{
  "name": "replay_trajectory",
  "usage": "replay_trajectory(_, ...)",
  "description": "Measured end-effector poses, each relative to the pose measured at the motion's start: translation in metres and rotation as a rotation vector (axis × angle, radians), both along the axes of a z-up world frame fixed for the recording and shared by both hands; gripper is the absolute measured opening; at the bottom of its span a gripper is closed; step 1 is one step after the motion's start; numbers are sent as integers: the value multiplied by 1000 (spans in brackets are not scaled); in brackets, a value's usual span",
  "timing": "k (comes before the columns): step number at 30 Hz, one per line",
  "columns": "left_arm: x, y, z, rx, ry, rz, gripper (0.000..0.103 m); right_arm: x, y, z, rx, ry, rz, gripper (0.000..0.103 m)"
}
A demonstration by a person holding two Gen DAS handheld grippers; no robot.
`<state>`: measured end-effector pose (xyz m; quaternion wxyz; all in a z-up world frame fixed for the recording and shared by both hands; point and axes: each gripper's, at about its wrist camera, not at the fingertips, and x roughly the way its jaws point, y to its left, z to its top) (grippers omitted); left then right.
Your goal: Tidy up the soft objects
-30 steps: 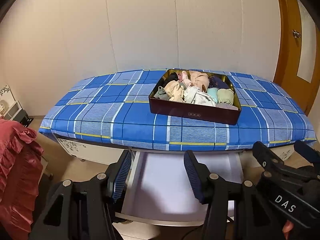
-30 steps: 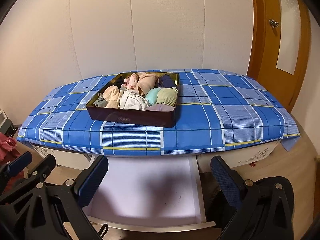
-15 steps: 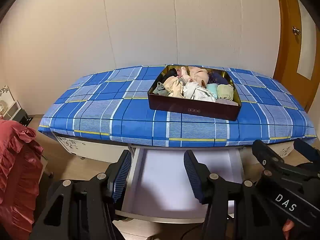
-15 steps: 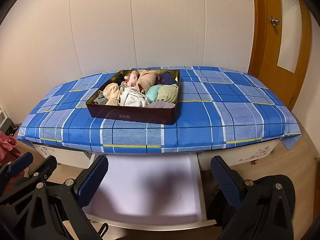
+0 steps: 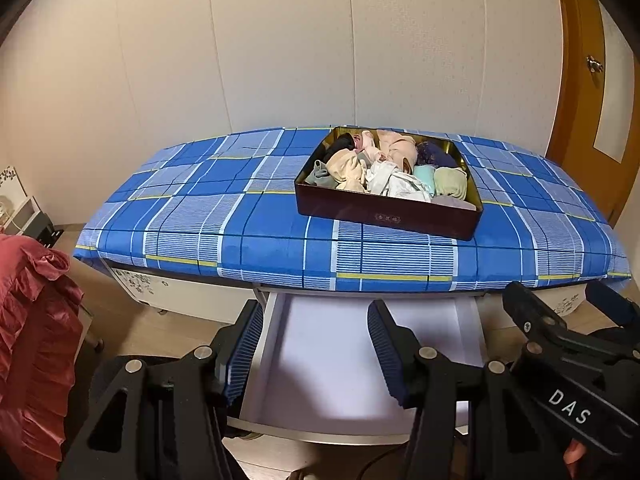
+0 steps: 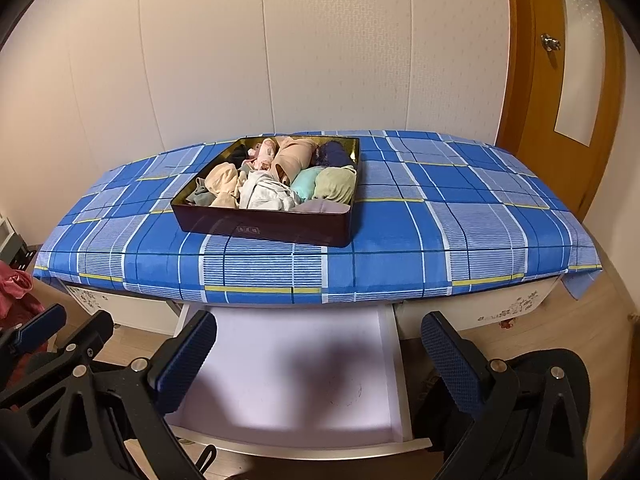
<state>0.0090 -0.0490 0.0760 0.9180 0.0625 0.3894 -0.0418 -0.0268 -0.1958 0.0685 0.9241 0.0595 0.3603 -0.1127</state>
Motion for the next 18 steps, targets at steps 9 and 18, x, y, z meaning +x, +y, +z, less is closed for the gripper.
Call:
replay_trajectory(9, 1, -2, -2, 5, 12, -5, 55, 1, -1, -3, 3, 15, 2, 103)
replay_trajectory(18, 1, -3, -4, 8, 12, -8, 55, 2, -3, -6, 13, 27, 1, 103)
